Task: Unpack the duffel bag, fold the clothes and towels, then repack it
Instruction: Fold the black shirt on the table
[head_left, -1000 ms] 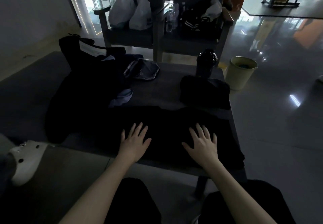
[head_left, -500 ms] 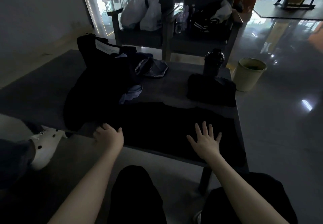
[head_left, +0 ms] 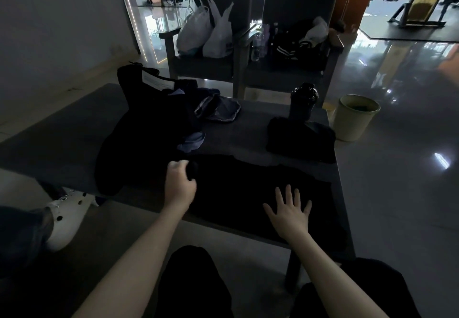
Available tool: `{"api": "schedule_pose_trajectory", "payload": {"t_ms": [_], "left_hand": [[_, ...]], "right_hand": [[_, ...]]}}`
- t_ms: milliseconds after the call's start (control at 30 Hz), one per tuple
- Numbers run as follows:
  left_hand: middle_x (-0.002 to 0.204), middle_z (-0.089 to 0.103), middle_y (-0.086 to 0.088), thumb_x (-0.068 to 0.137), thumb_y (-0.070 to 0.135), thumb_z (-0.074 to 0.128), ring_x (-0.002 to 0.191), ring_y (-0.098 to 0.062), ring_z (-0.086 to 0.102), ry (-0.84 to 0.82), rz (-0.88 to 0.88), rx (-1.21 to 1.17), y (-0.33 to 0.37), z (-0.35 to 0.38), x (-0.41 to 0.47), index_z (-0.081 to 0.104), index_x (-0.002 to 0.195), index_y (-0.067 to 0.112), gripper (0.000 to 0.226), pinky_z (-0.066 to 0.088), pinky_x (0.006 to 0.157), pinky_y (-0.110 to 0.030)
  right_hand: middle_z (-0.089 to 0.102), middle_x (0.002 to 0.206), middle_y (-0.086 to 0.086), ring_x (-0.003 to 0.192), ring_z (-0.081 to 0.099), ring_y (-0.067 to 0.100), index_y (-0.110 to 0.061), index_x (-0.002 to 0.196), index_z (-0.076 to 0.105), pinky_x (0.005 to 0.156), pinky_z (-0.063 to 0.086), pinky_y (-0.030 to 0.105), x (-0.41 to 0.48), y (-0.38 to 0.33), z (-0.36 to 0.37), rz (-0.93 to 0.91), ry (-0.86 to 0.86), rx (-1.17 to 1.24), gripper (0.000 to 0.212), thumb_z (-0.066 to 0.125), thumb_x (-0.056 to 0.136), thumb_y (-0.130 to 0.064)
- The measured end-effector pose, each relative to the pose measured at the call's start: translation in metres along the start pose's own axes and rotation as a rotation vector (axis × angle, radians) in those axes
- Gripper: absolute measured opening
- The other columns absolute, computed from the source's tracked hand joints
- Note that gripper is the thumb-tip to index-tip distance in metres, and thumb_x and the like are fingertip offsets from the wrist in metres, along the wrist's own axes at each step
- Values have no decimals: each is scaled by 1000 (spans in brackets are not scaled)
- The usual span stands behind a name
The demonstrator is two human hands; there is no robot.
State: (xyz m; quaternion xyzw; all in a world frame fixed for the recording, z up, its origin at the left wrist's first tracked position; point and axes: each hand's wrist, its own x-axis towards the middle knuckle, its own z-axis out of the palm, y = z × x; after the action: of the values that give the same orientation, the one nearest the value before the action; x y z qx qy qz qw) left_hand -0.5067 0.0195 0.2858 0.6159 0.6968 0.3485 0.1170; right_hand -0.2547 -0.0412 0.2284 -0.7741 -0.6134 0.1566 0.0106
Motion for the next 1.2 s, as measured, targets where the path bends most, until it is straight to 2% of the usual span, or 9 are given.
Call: {"api": "schedule_pose_trajectory", "payload": {"t_ms": [100, 167, 267, 400, 567, 667, 767, 900, 1200], "left_hand": [[110, 49, -11, 70, -15, 58, 90, -29, 59, -199, 473, 53, 27, 13, -12, 59, 118, 6, 52, 49, 78, -36], [121, 42, -4, 77, -11, 57, 89, -22, 58, -336, 595, 111, 36, 22, -25, 46, 136, 15, 66, 51, 74, -33], [138, 29, 2, 83, -3, 56, 95, -21, 57, -450, 482, 170, 30, 36, -38, 29, 147, 19, 73, 51, 80, -34], [144, 41, 2, 86, 10, 56, 131, -16, 39, -496, 494, 338, 9, 43, -37, 58, 127, 14, 41, 32, 107, -33], [154, 27, 10, 92, 21, 51, 146, -10, 11, -723, 523, 398, 10, 37, -27, 59, 120, 19, 30, 5, 118, -42], [153, 31, 10, 100, 38, 40, 144, -9, 18, -813, 331, 155, 20, 39, -24, 61, 120, 20, 34, 6, 119, -40], [156, 25, 7, 102, 37, 35, 145, -11, 17, -677, 177, -97, 29, 50, -15, 49, 138, 20, 42, 10, 119, -43], [160, -6, 6, 96, 53, 37, 147, -15, -6, -682, 303, 305, 28, 73, -15, 7, 153, 21, 72, 0, 118, -43], [160, -8, -3, 89, 72, 22, 146, -29, -10, -655, 272, 623, 39, 102, -27, 3, 153, 21, 84, 2, 114, -58]], "right_hand": [[-14, 159, 4, 145, -17, 24, -27, 152, -1, 114, -9, 54, 3, 0, 1, -8, -3, -7, 70, 20, 95, -62], [-14, 159, 3, 145, -17, 24, -27, 152, -1, 114, -9, 53, 4, 1, 0, -17, -11, -6, 70, 20, 95, -62], [-13, 159, 2, 145, -16, 23, -29, 152, 1, 115, -9, 51, 5, 6, 0, -43, -18, 2, 68, 20, 95, -61], [-15, 159, 0, 145, -17, 21, -30, 152, 0, 115, -11, 49, 6, 12, 0, -64, -24, -2, 68, 19, 95, -62], [-14, 159, -1, 145, -17, 20, -30, 152, 1, 115, -11, 49, 6, 10, 2, -71, -6, -9, 68, 20, 95, -62], [-13, 159, 0, 145, -16, 20, -30, 152, 1, 115, -10, 49, 7, 11, 2, -76, 2, -18, 68, 19, 95, -61], [-13, 159, 0, 145, -17, 20, -30, 152, 1, 116, -10, 50, 7, 12, 4, -80, 6, -26, 68, 18, 95, -62], [-13, 159, -1, 145, -16, 20, -29, 152, 0, 116, -10, 50, 10, 13, 5, -92, 24, -49, 69, 18, 94, -63], [-3, 160, 0, 147, -5, 18, -25, 152, 12, 116, -5, 48, 27, 21, -4, -115, 104, 4, 64, 25, 97, -56]]}}
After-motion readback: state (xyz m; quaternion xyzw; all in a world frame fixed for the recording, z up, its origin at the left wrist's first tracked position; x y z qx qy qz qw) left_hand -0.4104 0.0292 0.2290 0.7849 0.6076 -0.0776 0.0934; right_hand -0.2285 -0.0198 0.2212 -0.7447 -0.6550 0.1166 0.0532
